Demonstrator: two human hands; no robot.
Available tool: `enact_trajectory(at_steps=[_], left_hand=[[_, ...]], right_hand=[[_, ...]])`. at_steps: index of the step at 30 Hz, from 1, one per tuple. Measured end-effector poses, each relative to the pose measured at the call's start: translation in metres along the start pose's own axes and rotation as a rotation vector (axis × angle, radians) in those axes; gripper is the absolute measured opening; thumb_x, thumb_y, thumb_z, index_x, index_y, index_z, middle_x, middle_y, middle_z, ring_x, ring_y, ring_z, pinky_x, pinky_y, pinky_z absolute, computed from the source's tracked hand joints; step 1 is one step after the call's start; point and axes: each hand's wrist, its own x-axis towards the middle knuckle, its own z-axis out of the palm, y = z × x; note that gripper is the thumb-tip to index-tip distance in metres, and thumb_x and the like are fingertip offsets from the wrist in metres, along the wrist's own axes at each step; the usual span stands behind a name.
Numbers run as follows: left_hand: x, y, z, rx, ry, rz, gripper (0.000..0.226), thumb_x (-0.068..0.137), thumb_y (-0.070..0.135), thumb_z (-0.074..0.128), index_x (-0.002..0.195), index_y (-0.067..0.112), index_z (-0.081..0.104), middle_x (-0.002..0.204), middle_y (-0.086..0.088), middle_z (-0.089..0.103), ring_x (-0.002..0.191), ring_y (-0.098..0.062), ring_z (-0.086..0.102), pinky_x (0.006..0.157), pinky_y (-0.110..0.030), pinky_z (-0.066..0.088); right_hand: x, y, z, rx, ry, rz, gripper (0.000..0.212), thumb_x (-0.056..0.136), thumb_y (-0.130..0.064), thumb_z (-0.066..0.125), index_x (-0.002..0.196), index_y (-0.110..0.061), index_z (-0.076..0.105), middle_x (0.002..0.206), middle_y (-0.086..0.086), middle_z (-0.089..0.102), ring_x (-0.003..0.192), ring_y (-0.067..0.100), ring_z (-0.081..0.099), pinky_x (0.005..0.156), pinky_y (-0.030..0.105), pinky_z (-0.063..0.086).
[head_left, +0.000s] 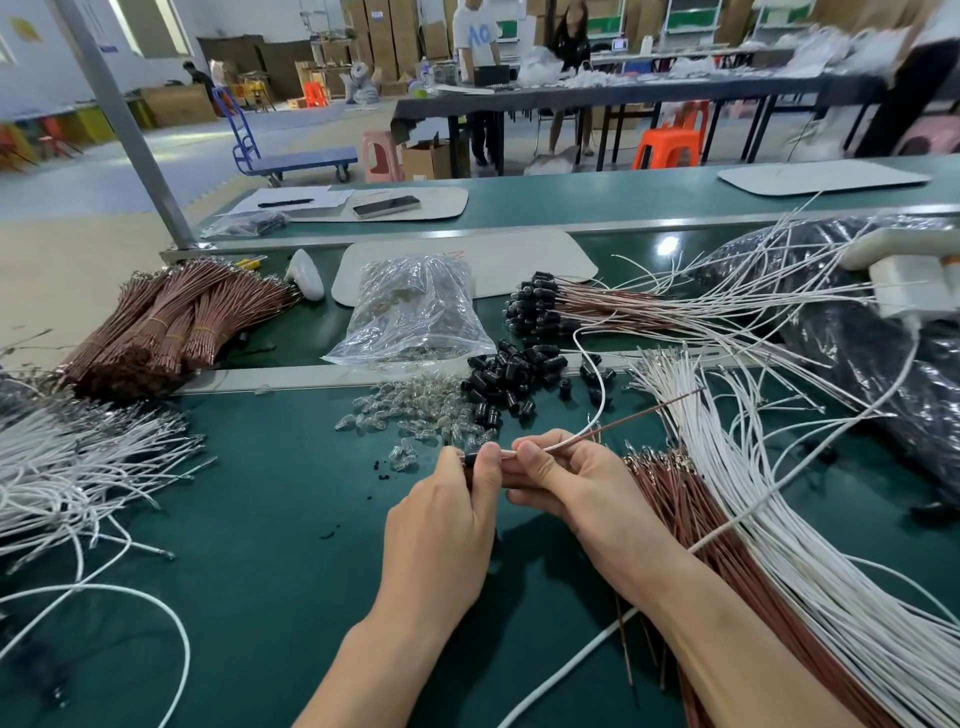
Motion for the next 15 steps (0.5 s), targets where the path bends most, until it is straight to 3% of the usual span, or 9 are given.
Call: enact_trajectory(at_steps=[4, 10, 13, 15], left_hand=[[0.0009, 0.002, 0.0012, 0.013, 0.009, -0.011, 0.055, 0.088, 0.07, 0.003, 0.082, 0.027, 0.037, 0.062, 0.002, 0.058, 0.063, -0.018, 0.059, 0.068, -0.043, 0.049], [0.0037, 0.003, 0.0043, 0.07, 0.103, -0.01, 0.038, 0.096, 0.06, 0.015, 0.086, 0.029, 0.035, 0.052, 0.005, 0.054, 0.048, -0.006, 0.052, 0.048, -0.028, 0.033], [0.0041, 0.0027, 0.0056, 0.143, 0.143, -0.064, 0.041, 0.095, 0.06, 0.014, 0.089, 0.027, 0.037, 0.057, 0.003, 0.057, 0.053, -0.016, 0.058, 0.052, -0.033, 0.042], [0.0042, 0.0032, 0.0063, 0.218, 0.155, -0.089, 0.046, 0.094, 0.061, 0.011, 0.087, 0.024, 0.039, 0.057, 0.005, 0.053, 0.053, -0.021, 0.055, 0.053, -0.035, 0.039]], right_hand=[[-0.0001, -0.0012, 0.0004, 0.007, -0.004, 0.0, 0.032, 0.085, -0.032, 0.067, 0.102, -0.006, 0.063, 0.105, 0.011, 0.078, 0.102, 0.024, 0.074, 0.074, 0.021, 0.058], [-0.0017, -0.0017, 0.0045, -0.022, 0.094, -0.066, 0.031, 0.075, -0.031, 0.077, 0.096, -0.01, 0.069, 0.1, 0.009, 0.079, 0.097, 0.021, 0.075, 0.069, 0.021, 0.058], [-0.0023, -0.0015, 0.0068, -0.057, 0.104, -0.044, 0.029, 0.076, -0.03, 0.075, 0.095, -0.009, 0.068, 0.097, 0.008, 0.079, 0.092, 0.021, 0.076, 0.066, 0.021, 0.058], [-0.0022, -0.0011, 0.0078, -0.067, 0.097, -0.024, 0.019, 0.084, -0.023, 0.073, 0.095, -0.009, 0.067, 0.097, 0.009, 0.079, 0.091, 0.023, 0.077, 0.065, 0.021, 0.057]])
